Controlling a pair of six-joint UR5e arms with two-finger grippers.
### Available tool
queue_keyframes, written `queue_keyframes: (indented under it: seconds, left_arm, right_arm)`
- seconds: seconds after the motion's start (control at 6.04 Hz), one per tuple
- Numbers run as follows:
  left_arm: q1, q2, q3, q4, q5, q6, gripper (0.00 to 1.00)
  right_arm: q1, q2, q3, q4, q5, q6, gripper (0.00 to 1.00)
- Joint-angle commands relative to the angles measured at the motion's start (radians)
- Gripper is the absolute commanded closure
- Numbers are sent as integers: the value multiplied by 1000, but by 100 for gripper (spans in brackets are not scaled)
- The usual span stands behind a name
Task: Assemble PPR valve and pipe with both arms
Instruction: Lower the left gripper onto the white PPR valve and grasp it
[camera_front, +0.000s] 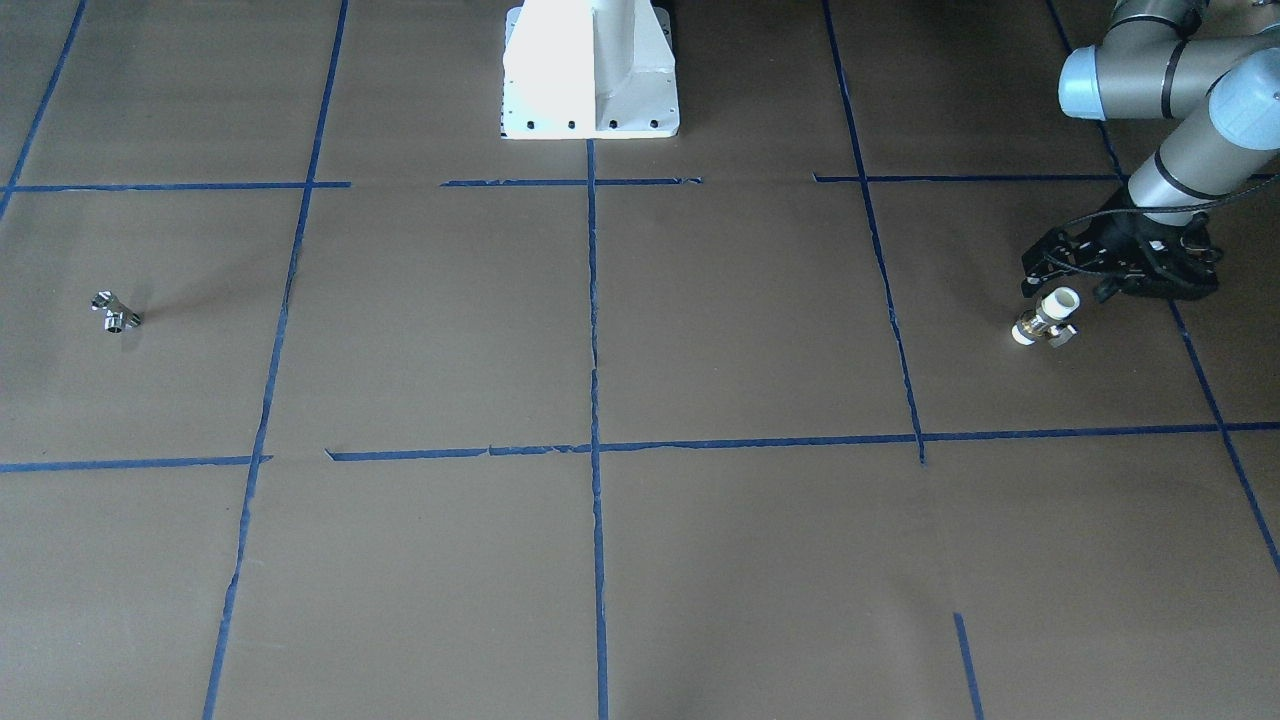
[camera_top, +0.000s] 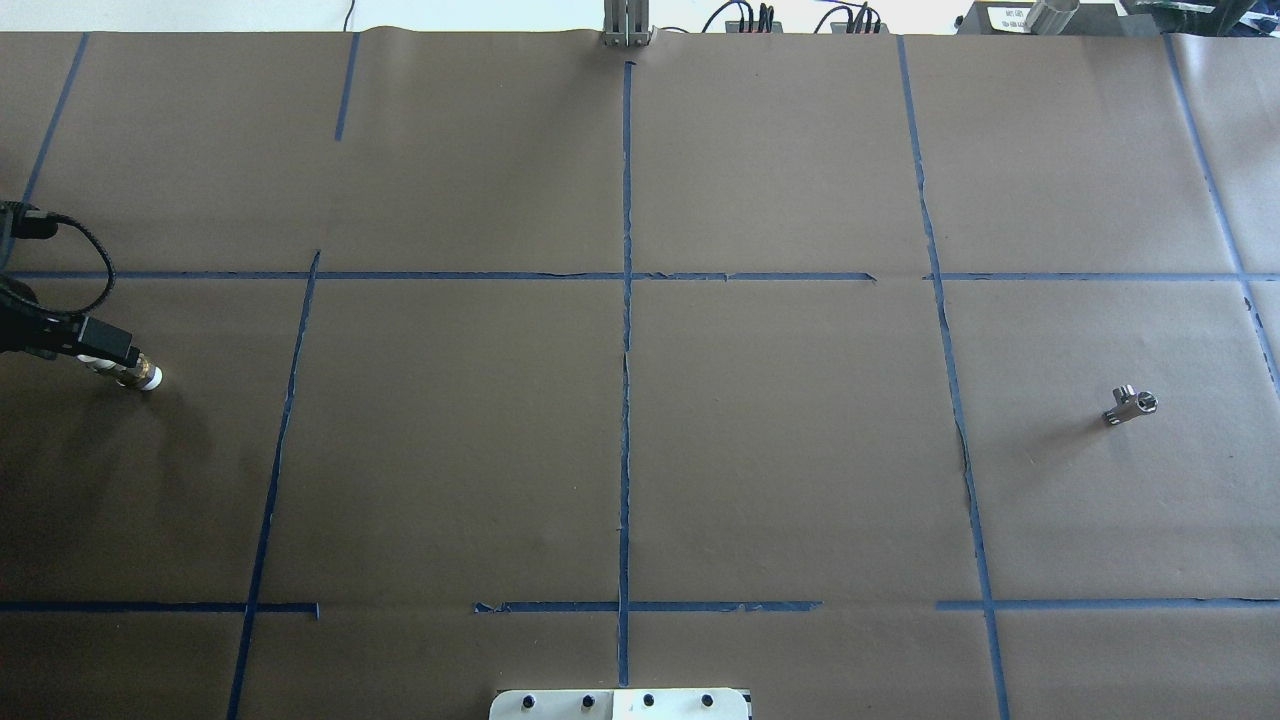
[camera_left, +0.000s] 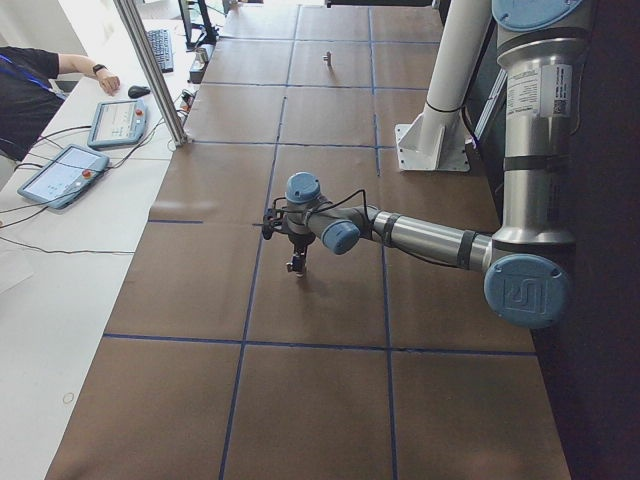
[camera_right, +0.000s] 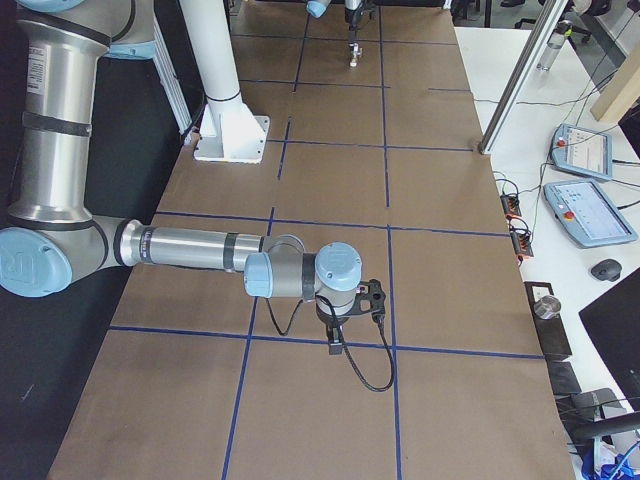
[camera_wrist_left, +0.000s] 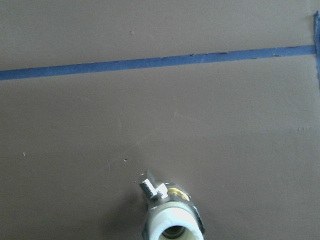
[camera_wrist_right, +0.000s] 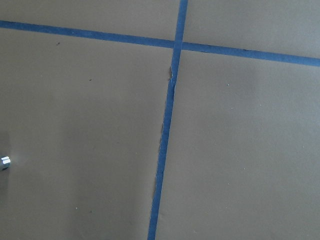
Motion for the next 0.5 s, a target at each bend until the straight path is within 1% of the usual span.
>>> queue_keyframes:
  seconds: [0.0,0.33]
  left_arm:
    - [1,-4,1,0,2,6,7]
    - [1,-4,3,0,37,9,7]
  right_arm:
    - [0,0,1,0,1,0,0]
    - [0,0,0,0,0,0,0]
